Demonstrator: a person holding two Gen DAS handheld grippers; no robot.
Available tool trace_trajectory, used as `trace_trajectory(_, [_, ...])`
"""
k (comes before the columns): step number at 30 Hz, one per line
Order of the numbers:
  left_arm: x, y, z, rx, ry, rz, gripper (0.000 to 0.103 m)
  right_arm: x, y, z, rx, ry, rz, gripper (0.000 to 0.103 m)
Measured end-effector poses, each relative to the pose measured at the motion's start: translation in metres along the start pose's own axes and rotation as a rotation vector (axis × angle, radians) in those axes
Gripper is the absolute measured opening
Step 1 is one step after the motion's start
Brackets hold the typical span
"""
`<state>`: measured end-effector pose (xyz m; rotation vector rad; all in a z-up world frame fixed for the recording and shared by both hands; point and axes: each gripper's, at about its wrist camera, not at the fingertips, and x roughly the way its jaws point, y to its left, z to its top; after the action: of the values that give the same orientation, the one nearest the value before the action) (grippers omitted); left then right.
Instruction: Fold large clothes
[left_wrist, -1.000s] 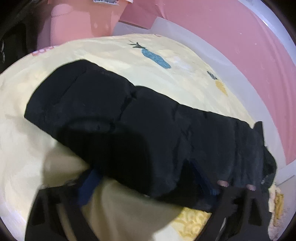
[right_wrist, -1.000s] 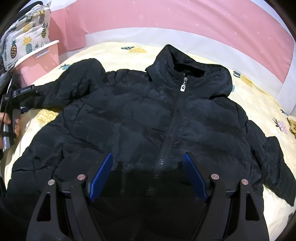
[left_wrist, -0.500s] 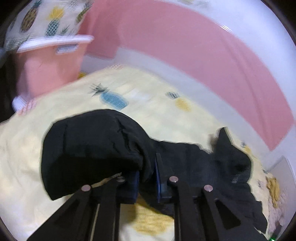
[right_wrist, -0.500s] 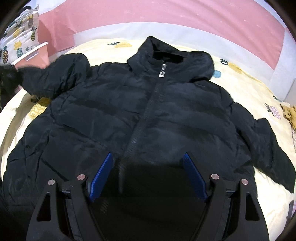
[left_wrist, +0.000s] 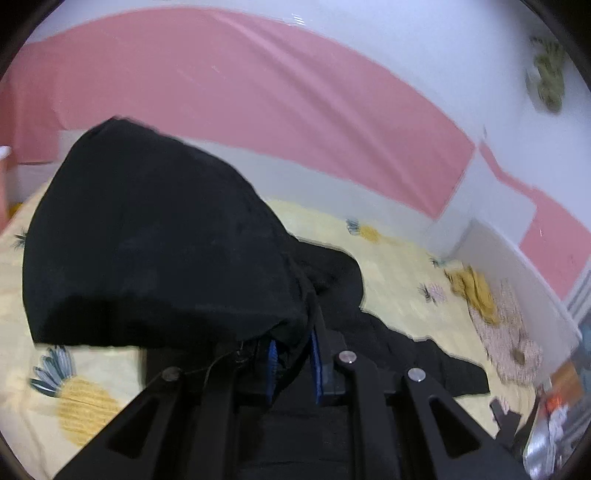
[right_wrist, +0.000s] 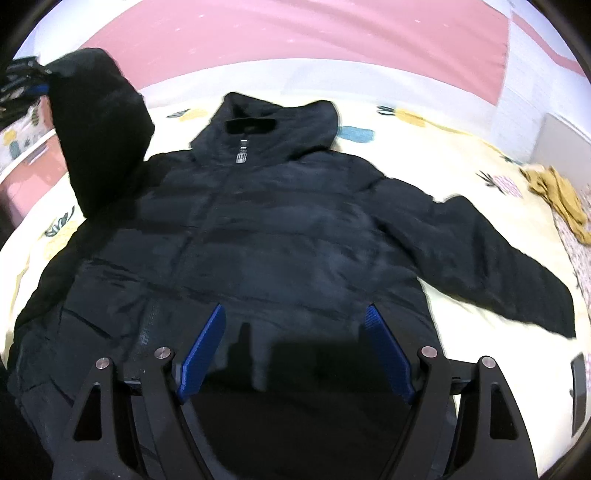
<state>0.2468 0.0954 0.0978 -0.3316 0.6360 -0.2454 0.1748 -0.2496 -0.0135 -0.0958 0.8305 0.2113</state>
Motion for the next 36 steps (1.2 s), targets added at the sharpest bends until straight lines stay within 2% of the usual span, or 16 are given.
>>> trace_trajectory(3, [0.037,-0.031,-0.018,0.043,0.052,-0.025,0.020,-0.004,-0.021,-0.007,0.035,0.004,-0.017,0.078])
trace_trajectory(5, [0.068,-0.043,-0.032,0.049,0.108,-0.063,0.027,-0.006,-0.033,-0.012,0.054,0.005,-0.026,0.078])
trace_trajectory(8, [0.096,-0.061,-0.056,0.048,0.177,-0.106,0.051,-0.006,-0.047,-0.015,0.081,0.007,-0.035,0.078])
trace_trajectory(9, [0.102,-0.066,-0.063,0.045,0.194,-0.129,0.063,-0.005,-0.051,-0.016,0.091,0.006,-0.035,0.078])
trace_trajectory(10, [0.105,-0.069,-0.069,0.045,0.214,-0.155,0.068,-0.005,-0.055,-0.016,0.100,0.004,-0.036,0.078])
trace_trajectory(12, [0.114,-0.078,-0.077,0.055,0.246,-0.183,0.069,-0.005,-0.060,-0.017,0.115,-0.002,-0.037,0.078])
trace_trajectory(15, [0.113,-0.084,-0.078,0.059,0.253,-0.218,0.069,-0.007,-0.064,-0.016,0.129,-0.014,-0.036,0.078])
trace_trajectory(20, [0.080,-0.079,-0.064,0.077,0.182,-0.245,0.070,-0.014,-0.064,-0.004,0.141,-0.062,-0.023,0.078])
trace_trajectory(22, [0.066,-0.067,-0.055,0.065,0.171,-0.264,0.075,-0.016,-0.062,0.005,0.149,-0.089,-0.017,0.078])
trace_trajectory(24, [0.062,-0.060,-0.047,0.064,0.161,-0.269,0.075,-0.019,-0.058,0.012,0.166,-0.114,-0.004,0.078])
trace_trajectory(25, [0.056,-0.054,-0.045,0.079,0.141,-0.246,0.076,-0.019,-0.056,0.016,0.172,-0.122,0.004,0.078])
trace_trajectory(28, [0.055,-0.028,-0.043,0.120,0.095,-0.114,0.076,-0.013,-0.048,0.024,0.169,-0.114,0.017,0.078])
trace_trajectory(32, [0.070,0.024,-0.043,0.097,0.111,0.091,0.075,0.015,-0.032,0.039,0.126,-0.076,0.073,0.078])
trace_trajectory(35, [0.090,0.062,-0.049,0.050,0.149,0.182,0.075,0.052,-0.022,0.055,0.072,-0.019,0.062,0.077])
trace_trajectory(36, [0.099,0.074,-0.052,0.025,0.171,0.207,0.075,0.069,-0.019,0.060,0.059,0.009,0.060,0.072])
